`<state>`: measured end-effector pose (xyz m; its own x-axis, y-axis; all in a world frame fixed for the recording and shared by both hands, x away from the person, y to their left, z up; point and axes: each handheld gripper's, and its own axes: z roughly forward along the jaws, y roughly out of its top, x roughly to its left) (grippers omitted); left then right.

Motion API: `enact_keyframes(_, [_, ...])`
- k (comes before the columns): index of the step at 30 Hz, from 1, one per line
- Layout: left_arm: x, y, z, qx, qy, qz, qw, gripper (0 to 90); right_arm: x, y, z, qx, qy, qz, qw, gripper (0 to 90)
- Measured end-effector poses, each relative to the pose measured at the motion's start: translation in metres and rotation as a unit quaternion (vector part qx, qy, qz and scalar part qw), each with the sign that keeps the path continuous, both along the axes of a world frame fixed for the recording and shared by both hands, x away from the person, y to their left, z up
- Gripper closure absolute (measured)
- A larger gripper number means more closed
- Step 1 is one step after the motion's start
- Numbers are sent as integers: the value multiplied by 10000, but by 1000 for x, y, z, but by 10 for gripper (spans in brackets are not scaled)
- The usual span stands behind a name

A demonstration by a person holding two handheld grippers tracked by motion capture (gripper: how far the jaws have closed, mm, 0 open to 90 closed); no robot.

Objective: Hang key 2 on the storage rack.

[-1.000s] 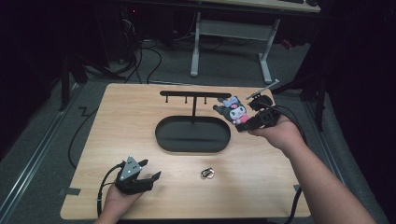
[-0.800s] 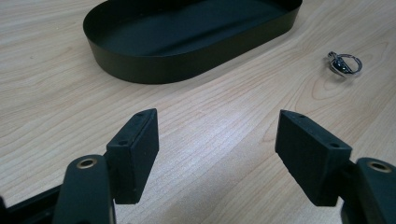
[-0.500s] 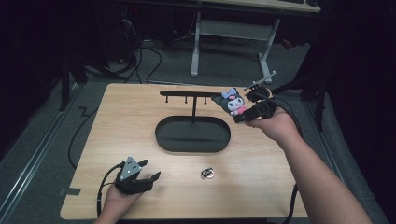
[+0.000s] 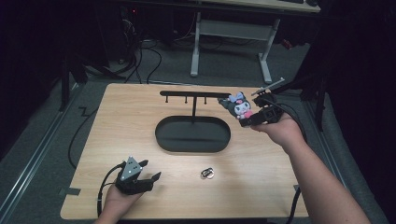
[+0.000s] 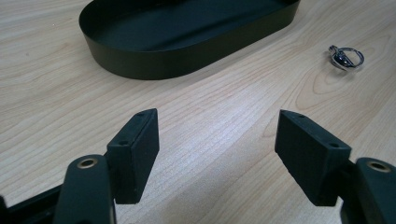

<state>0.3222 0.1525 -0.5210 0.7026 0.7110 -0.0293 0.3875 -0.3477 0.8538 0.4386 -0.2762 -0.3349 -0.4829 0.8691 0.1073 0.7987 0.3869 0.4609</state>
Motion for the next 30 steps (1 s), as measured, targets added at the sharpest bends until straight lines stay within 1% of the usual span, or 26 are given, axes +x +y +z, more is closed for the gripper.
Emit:
enact_keyframes(1, [0, 0, 0, 15, 9, -10, 10000, 314, -1, -3, -6, -33, 59, -7, 10000, 493])
enact_keyframes(3, [0, -1, -1, 22, 11, -14, 10000, 314, -2, -3, -9, -44, 76, -23, 10000, 493])
enact_keyframes(5, [0, -2, -1, 42, 8, -19, 10000, 314, -1, -4, -14, -108, 116, -24, 9999, 492])
enact_keyframes(6, [0, -1, -1, 42, 8, -14, 10000, 314, -1, -3, -20, -103, 138, -9, 9999, 492])
enact_keyframes(7, [0, -1, -1, 42, 8, -14, 10000, 314, -1, -3, -20, -103, 138, -9, 9999, 492])
enact_keyframes(8, [0, -1, -1, 38, 14, -11, 10000, 314, 1, -1, -26, -140, 152, -1, 9998, 492])
enact_keyframes(10, [0, -1, -1, 45, 16, -17, 10000, 314, 1, 1, -29, -142, 180, -17, 9997, 492])
enact_keyframes(11, [0, -1, -1, 47, 12, -17, 10000, 314, 3, 4, -35, -182, 207, 21, 9996, 492])
enact_keyframes(12, [0, -2, -1, 51, 9, -19, 10000, 314, 3, 5, -37, -191, 213, 19, 9996, 491])
enact_keyframes(14, [0, -2, -1, 71, 22, -37, 10000, 314, 4, 7, -40, -188, 238, 17, 9995, 491])
enact_keyframes(16, [0, -2, -2, 74, 18, -44, 10000, 314, 6, 10, -47, -172, 251, 12, 9995, 490])
enact_keyframes(21, [0, -3, -2, 94, 12, -71, 9999, 314, 10, 14, -54, -165, 230, 11, 9996, 485])
enact_keyframes(22, [0, -3, -2, 115, 17, -83, 9999, 315, 13, 16, -59, -136, 233, -29, 9996, 482])
enact_keyframes(25, [0, -3, -2, 115, 9, -86, 9999, 315, 16, 18, -63, -148, 218, -7, 9997, 481])
enact_keyframes(30, [0, -4, -3, 136, 20, -99, 9999, 315, 22, 23, -74, -70, 239, -40, 9997, 476])
